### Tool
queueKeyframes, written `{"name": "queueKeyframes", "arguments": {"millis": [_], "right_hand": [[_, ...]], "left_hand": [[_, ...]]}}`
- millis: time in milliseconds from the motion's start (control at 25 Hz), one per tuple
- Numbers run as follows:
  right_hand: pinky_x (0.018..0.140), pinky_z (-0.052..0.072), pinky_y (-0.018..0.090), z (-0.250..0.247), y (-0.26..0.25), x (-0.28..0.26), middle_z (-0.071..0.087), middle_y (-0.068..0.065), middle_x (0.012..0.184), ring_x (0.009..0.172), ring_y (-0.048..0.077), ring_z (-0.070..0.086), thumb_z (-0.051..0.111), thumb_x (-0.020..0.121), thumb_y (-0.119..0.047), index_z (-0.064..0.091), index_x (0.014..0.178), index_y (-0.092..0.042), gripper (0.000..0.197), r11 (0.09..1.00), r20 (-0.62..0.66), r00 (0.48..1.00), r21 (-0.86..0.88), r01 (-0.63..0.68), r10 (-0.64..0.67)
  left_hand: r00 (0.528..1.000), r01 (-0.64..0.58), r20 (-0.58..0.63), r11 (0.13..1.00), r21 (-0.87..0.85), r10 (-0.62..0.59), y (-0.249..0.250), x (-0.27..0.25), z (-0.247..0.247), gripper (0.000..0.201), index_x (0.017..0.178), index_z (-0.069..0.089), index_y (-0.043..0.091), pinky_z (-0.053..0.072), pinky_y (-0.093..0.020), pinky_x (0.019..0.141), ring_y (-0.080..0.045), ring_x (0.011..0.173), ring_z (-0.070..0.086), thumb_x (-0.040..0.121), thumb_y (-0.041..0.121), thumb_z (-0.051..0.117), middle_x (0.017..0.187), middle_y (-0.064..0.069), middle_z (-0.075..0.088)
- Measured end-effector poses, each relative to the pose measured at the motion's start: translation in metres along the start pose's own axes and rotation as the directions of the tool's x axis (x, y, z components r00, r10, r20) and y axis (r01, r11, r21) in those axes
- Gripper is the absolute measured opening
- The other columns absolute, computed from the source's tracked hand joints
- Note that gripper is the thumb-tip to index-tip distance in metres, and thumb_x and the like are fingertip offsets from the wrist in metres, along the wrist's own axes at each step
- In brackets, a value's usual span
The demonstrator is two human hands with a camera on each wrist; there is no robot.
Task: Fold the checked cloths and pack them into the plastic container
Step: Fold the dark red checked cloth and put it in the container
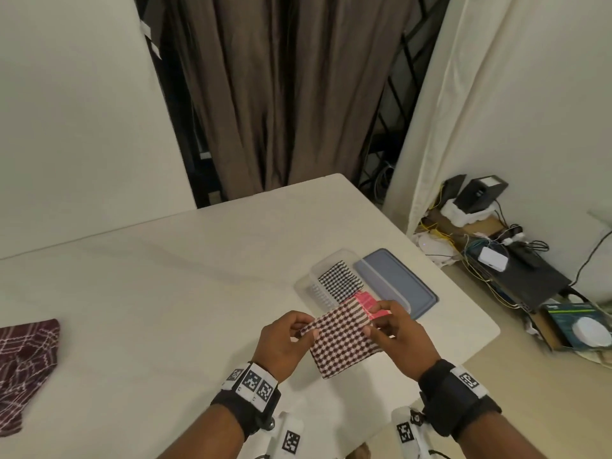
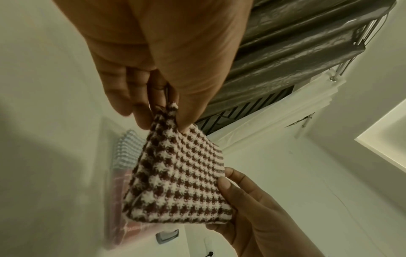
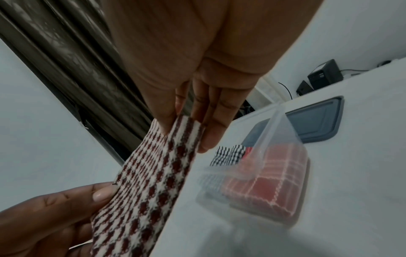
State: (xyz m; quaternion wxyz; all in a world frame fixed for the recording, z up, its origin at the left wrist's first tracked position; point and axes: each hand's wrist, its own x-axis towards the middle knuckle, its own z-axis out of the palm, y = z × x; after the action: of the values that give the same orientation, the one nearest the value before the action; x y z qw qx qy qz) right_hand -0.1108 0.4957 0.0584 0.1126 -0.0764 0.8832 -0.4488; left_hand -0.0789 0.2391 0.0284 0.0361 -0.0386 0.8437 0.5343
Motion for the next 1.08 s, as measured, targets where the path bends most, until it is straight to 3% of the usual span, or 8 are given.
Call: {"name": "queueKeyframes", "arguments": {"millis": [120, 240, 360, 440, 560, 760, 920, 1080], "right_hand": [[0.074, 0.057, 0.02, -0.03, 0.003, 0.022, 0.071, -0.011, 0.098, 0.085, 0.004, 0.068, 0.063, 0.09, -0.038, 0.051, 0.105, -0.037, 0.02, 1.0, -0.055, 0.998, 0.01, 0.019, -0.019], [0.075, 0.054, 0.019, -0.054, 0.006, 0.057, 0.069, -0.012, 0.098, 0.085, 0.005, 0.067, 0.062, 0.092, -0.037, 0.055, 0.101, -0.034, 0.012, 0.999, -0.086, 0.996, -0.024, 0.034, -0.036], [0.067, 0.044, 0.012, -0.068, 0.012, 0.103, 0.067, -0.016, 0.09, 0.079, -0.001, 0.063, 0.063, 0.092, -0.034, 0.057, 0.095, -0.032, 0.007, 0.993, -0.102, 0.992, -0.099, 0.059, -0.069], [0.063, 0.041, 0.014, -0.065, 0.017, 0.127, 0.067, -0.015, 0.087, 0.076, 0.0, 0.062, 0.062, 0.093, -0.034, 0.055, 0.094, -0.034, 0.007, 0.985, -0.097, 0.993, -0.161, 0.058, -0.074], [0.062, 0.049, 0.027, -0.053, 0.028, 0.154, 0.067, -0.007, 0.083, 0.07, 0.012, 0.061, 0.055, 0.095, -0.031, 0.048, 0.093, -0.034, 0.008, 0.956, -0.017, 0.996, -0.282, 0.081, -0.089], [0.06, 0.054, 0.034, -0.041, 0.031, 0.177, 0.067, 0.001, 0.082, 0.068, 0.019, 0.06, 0.046, 0.097, -0.032, 0.048, 0.097, -0.025, 0.007, 0.862, 0.123, 0.981, -0.47, 0.189, -0.148], [0.065, 0.053, 0.033, -0.039, 0.029, 0.182, 0.067, 0.004, 0.091, 0.077, 0.022, 0.062, 0.043, 0.099, -0.032, 0.056, 0.11, -0.021, 0.02, 0.829, 0.227, 0.961, -0.498, 0.254, -0.158], [0.072, 0.053, 0.032, -0.042, 0.032, 0.176, 0.064, 0.0, 0.102, 0.086, 0.018, 0.061, 0.042, 0.099, -0.026, 0.06, 0.104, -0.019, 0.02, 0.824, 0.292, 0.942, -0.483, 0.296, -0.167]], "left_hand": [[0.996, -0.078, -0.035, 0.995, 0.06, 0.08, 0.023, 0.033, 0.014, 0.025, 0.108, 0.064, 0.03, 0.049, -0.011, 0.08, 0.004, 0.093, 0.062, 0.086, 0.038, 0.071, 0.1, 0.02, 0.068], [0.991, -0.097, -0.069, 0.977, 0.19, 0.112, 0.043, 0.075, 0.024, 0.025, 0.11, 0.062, 0.032, 0.052, -0.028, 0.089, -0.001, 0.097, 0.062, 0.088, 0.043, 0.067, 0.105, 0.017, 0.068], [0.991, -0.053, -0.099, 0.935, 0.35, 0.093, 0.059, 0.118, 0.035, 0.019, 0.108, 0.059, 0.037, 0.048, -0.041, 0.094, -0.008, 0.098, 0.063, 0.09, 0.043, 0.062, 0.103, 0.017, 0.068], [0.993, 0.036, -0.116, 0.875, 0.482, 0.023, 0.062, 0.138, 0.041, 0.019, 0.112, 0.056, 0.036, 0.04, -0.04, 0.096, -0.012, 0.102, 0.063, 0.093, 0.042, 0.057, 0.107, 0.014, 0.068], [0.986, 0.156, -0.152, 0.745, 0.649, -0.074, 0.061, 0.157, 0.053, 0.021, 0.117, 0.052, 0.034, 0.032, -0.039, 0.092, -0.016, 0.104, 0.061, 0.097, 0.038, 0.048, 0.107, 0.01, 0.069], [0.981, 0.191, -0.147, 0.566, 0.802, -0.124, 0.056, 0.165, 0.065, 0.024, 0.118, 0.049, 0.025, 0.029, -0.039, 0.085, -0.02, 0.1, 0.056, 0.096, 0.031, 0.041, 0.102, 0.006, 0.067], [0.971, 0.239, -0.193, 0.551, 0.8, -0.141, 0.052, 0.167, 0.069, 0.03, 0.125, 0.05, 0.023, 0.033, -0.038, 0.09, -0.02, 0.103, 0.058, 0.097, 0.032, 0.044, 0.11, 0.006, 0.066], [0.965, 0.261, -0.213, 0.553, 0.791, -0.15, 0.053, 0.16, 0.076, 0.032, 0.127, 0.05, 0.026, 0.032, -0.039, 0.092, -0.019, 0.108, 0.056, 0.095, 0.029, 0.046, 0.116, 0.006, 0.064]]}}
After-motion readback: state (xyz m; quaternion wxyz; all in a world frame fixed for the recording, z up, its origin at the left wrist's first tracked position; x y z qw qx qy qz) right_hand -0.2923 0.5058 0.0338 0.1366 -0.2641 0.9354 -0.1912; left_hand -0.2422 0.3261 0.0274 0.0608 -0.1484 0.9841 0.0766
